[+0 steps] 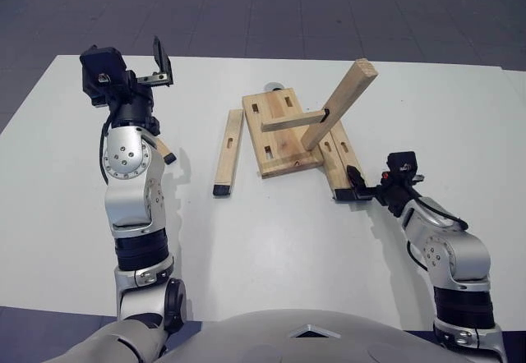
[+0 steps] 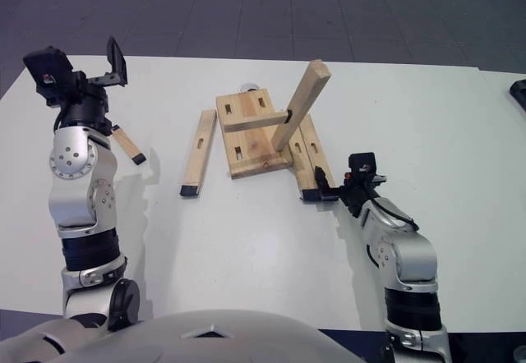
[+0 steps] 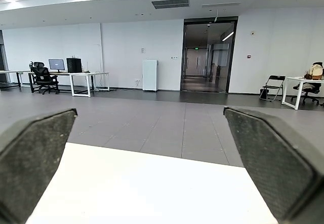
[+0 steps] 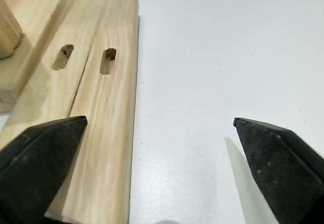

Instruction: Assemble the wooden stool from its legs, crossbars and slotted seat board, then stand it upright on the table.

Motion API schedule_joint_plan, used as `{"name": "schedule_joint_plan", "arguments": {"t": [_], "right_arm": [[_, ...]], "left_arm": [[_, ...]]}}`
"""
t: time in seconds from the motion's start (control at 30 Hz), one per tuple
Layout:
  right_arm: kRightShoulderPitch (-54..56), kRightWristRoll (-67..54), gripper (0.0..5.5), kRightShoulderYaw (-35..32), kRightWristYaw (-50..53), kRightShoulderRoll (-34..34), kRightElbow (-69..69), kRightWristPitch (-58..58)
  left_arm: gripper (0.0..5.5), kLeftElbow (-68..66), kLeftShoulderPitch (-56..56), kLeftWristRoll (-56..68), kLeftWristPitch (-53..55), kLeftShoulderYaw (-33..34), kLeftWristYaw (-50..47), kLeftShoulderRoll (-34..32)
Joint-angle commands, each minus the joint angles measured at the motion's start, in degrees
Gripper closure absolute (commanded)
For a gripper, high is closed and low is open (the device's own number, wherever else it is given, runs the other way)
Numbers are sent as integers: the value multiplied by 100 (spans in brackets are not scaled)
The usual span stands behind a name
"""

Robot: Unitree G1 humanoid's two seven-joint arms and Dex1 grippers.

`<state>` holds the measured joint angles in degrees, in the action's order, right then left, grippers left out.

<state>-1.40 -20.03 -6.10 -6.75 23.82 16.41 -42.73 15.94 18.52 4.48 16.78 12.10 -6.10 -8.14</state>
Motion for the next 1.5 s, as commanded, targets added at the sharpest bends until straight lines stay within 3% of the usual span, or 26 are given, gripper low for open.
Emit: {"name": "schedule_joint_plan", "arguments": {"t": [0.03,0.37,0.67,1.1,1.23,1.4,1.5], "right_arm": [[259,214,11,-97,-119,231,-388,-124],[281,176,11,110,-513,75,80,-235],[480,692,145,513,-528,206,-489,-642],[905,646,340,551,-1008,589,-300,-1640],[877,557,344,527,-1213,593,-185,-1653],[1118,386,344,-345,-1133,315,-218,-644],[1810,167,344,-1284,-864,262,-269,159]], "left_arm": [[10,10,-63,-91,89,5,-51,-12],[10,-79,12,-135,82,-57,-50,17],[10,-162,121,-197,163,-84,-73,-49],[10,-11,162,-266,524,-67,-125,-46],[10,-30,156,-286,558,-80,-128,-42],[10,-137,152,-228,621,40,-165,-41],[10,-109,250,253,742,654,-149,-104]]}}
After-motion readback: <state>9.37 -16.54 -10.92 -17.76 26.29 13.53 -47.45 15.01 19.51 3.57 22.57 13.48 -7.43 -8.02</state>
